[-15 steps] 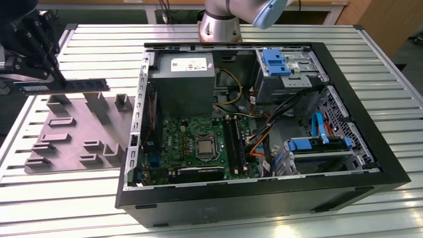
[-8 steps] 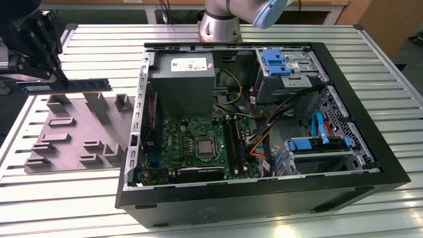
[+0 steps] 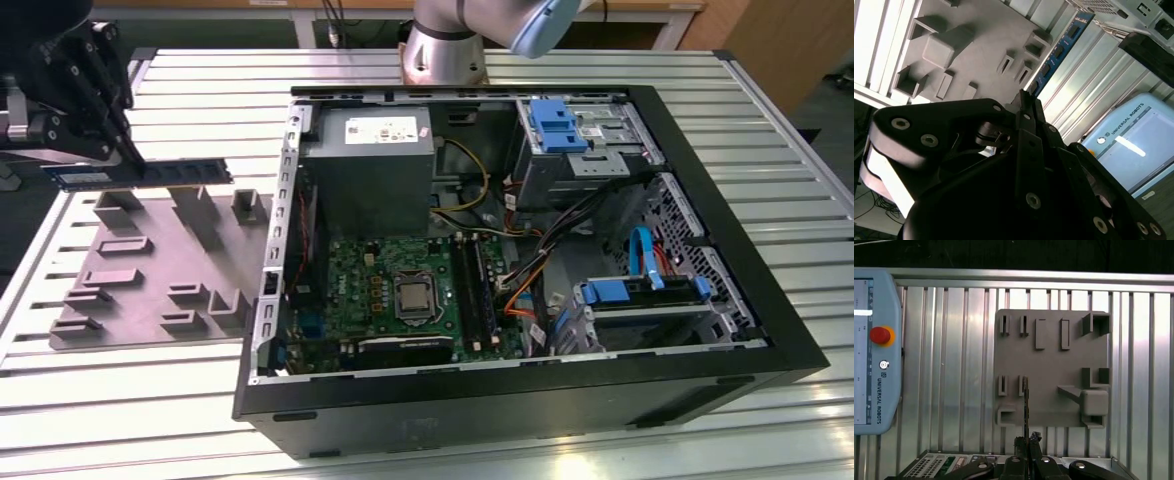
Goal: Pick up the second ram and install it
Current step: 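Pick up the second ram and move it above second insertion slot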
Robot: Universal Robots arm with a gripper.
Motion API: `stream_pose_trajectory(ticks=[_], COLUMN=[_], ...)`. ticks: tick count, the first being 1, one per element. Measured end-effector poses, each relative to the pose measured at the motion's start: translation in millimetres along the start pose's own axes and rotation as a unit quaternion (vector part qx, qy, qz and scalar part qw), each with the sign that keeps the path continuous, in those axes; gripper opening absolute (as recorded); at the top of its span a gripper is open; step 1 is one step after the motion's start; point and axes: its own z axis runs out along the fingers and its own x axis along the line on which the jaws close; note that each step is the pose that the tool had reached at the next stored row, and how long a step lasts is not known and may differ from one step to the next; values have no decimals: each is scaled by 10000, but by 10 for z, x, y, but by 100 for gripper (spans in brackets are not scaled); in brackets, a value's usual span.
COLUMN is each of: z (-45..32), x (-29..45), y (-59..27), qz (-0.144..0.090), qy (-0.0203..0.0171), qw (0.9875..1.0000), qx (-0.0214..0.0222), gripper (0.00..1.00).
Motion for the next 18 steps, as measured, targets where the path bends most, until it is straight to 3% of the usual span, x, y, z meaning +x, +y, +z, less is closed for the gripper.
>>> stream_pose_trajectory(ticks=[18], z=[-2], x=[1], y=[-112], qz=[0], qy=[0], qw=[10000], qx=[0], gripper=[14])
